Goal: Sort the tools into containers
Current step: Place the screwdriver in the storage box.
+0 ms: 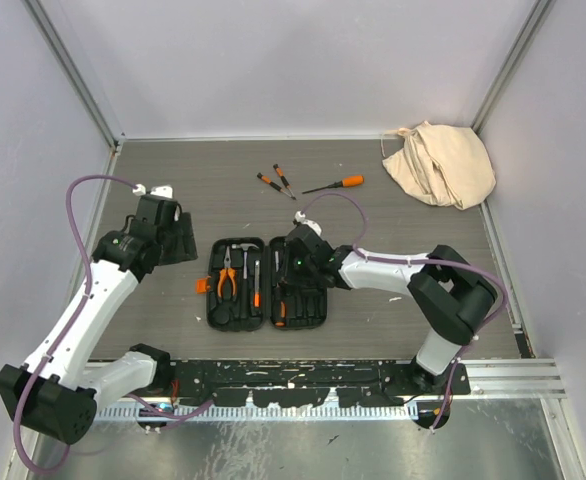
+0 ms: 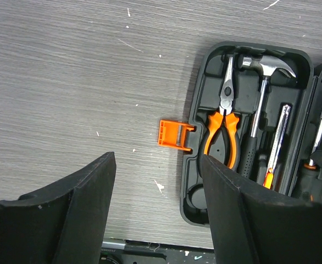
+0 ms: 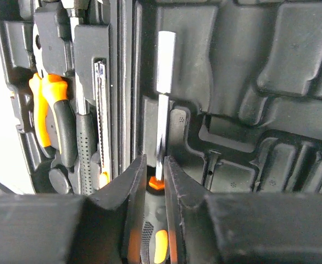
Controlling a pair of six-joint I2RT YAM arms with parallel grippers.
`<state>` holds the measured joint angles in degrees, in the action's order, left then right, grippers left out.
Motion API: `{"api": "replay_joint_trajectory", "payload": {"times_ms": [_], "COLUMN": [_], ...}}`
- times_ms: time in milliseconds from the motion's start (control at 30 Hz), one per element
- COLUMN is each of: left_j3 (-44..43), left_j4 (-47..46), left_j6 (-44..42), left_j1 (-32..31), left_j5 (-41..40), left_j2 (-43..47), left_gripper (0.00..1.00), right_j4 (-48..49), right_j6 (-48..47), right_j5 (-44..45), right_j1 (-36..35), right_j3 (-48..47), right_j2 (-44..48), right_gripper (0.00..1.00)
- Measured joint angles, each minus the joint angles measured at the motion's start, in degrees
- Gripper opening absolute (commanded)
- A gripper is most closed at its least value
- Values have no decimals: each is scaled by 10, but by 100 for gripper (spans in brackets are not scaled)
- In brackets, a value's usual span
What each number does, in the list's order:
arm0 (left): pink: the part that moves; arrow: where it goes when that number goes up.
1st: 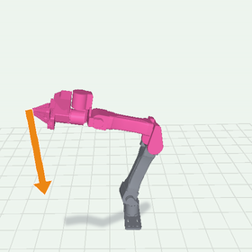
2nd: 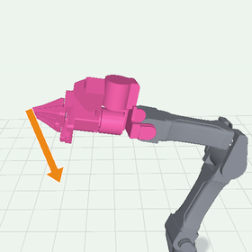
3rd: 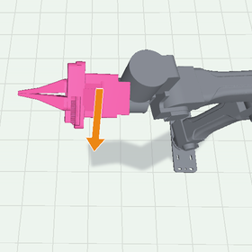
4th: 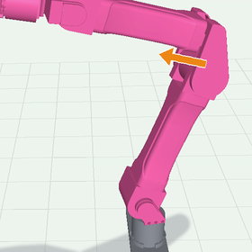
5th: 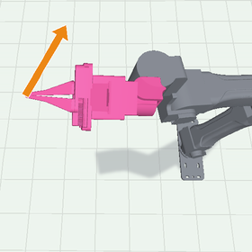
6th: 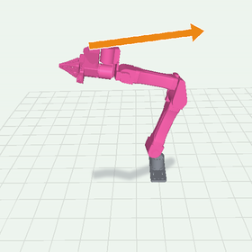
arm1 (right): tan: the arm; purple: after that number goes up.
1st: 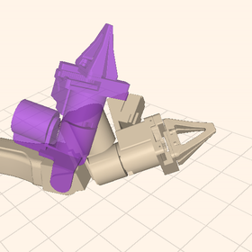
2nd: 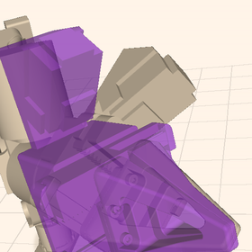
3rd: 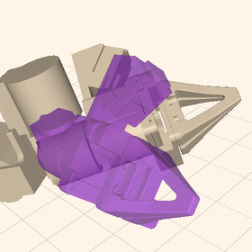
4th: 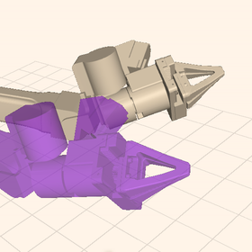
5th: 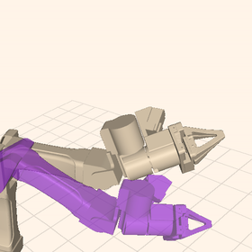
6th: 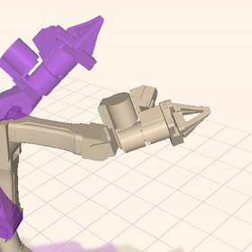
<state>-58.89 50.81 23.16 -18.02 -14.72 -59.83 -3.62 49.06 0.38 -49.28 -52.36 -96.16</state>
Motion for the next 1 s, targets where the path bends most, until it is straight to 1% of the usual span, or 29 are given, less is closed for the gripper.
{"api": "replay_joint_trajectory", "payload": {"times_ms": [133, 200, 367, 500, 600, 700, 867, 900, 1000], "left_j3": [0, 0, 0, 0, -1, -13, -44, -50, -76], "left_j4": [-1, -3, -4, -7, -20, -30, -61, -64, -81], "left_j6": [0, 0, 0, 3, 15, 30, 52, 57, 70], "left_j1": [0, 0, 0, 0, -8, -34, -110, -122, -158], "left_j5": [6, 11, 23, 49, 68, 75, 74, 73, 68], "left_j2": [-1, -1, -9, -16, -25, -52, -119, -132, -184], "left_gripper": [65, 65, 62, 61, 59, 58, 58, 57, 55], "right_j4": [6, 7, -2, -14, -17, -10, 18, 19, 20], "right_j6": [6, 6, 3, -8, -25, -38, -42, -40, -31], "right_j5": [0, 2, 18, 45, 58, 59, 57, 56, 53], "right_j1": [-1, -2, -2, -1, 2, 4, 4, 4, 4], "right_j3": [1, 1, 10, 33, 47, 57, 110, 122, 143], "right_j2": [0, 2, 20, 68, 107, 130, 169, 178, 192], "right_gripper": [34, 35, 37, 36, 34, 35, 37, 37, 30]}}
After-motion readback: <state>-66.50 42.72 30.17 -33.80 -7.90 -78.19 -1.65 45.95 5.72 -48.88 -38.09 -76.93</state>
